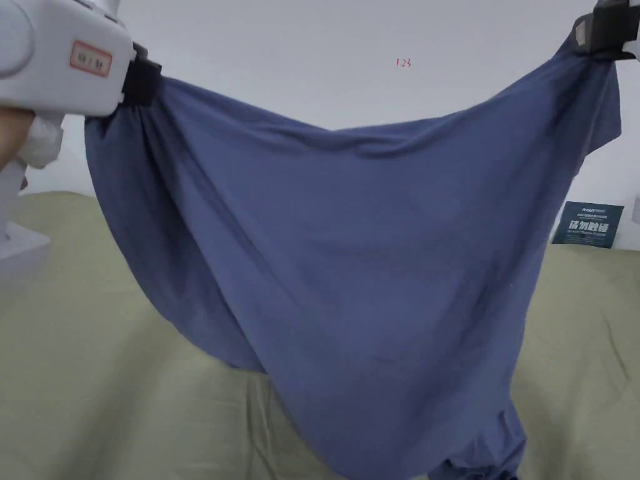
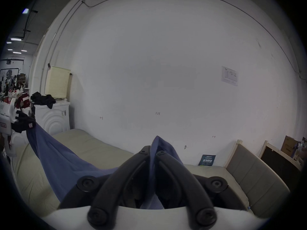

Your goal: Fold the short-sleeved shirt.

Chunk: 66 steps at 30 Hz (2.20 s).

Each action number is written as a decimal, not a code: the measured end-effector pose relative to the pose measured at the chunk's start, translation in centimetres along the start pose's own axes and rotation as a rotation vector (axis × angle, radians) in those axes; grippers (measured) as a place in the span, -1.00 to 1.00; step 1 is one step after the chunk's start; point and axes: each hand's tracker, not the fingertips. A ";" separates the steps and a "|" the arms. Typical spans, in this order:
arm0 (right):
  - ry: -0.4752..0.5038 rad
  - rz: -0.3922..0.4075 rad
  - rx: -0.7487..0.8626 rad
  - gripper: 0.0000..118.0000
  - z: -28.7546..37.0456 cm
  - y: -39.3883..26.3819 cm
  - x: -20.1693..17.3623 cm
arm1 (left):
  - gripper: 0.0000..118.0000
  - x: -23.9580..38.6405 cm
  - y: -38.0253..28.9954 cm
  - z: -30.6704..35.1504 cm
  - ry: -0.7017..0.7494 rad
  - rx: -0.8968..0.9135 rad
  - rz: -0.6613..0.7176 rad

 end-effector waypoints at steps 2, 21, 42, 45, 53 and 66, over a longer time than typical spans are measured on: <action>-0.009 -0.011 -0.002 -0.92 -0.7 0.3 0.6 | -0.92 -1.6 1.0 -1.1 -0.003 0.020 0.055; -0.124 -0.088 0.099 -0.92 -6.4 8.5 2.6 | -0.94 -5.8 10.0 -7.2 0.056 0.061 0.114; -0.008 -0.117 0.017 -0.92 -5.0 0.1 0.5 | -0.94 -4.3 1.5 -10.2 -0.005 -0.014 0.129; 0.023 -0.088 -0.017 -0.92 -2.6 -2.2 -0.3 | -0.94 -3.1 -0.8 -8.3 -0.050 -0.037 0.128; 0.071 -0.103 -0.099 -0.92 5.8 -9.7 -1.0 | -0.94 0.1 -7.3 -1.1 -0.127 -0.080 0.027; 0.084 -0.224 -0.264 -0.92 20.0 -20.7 -3.6 | -0.94 2.4 -19.0 11.5 -0.294 -0.256 0.213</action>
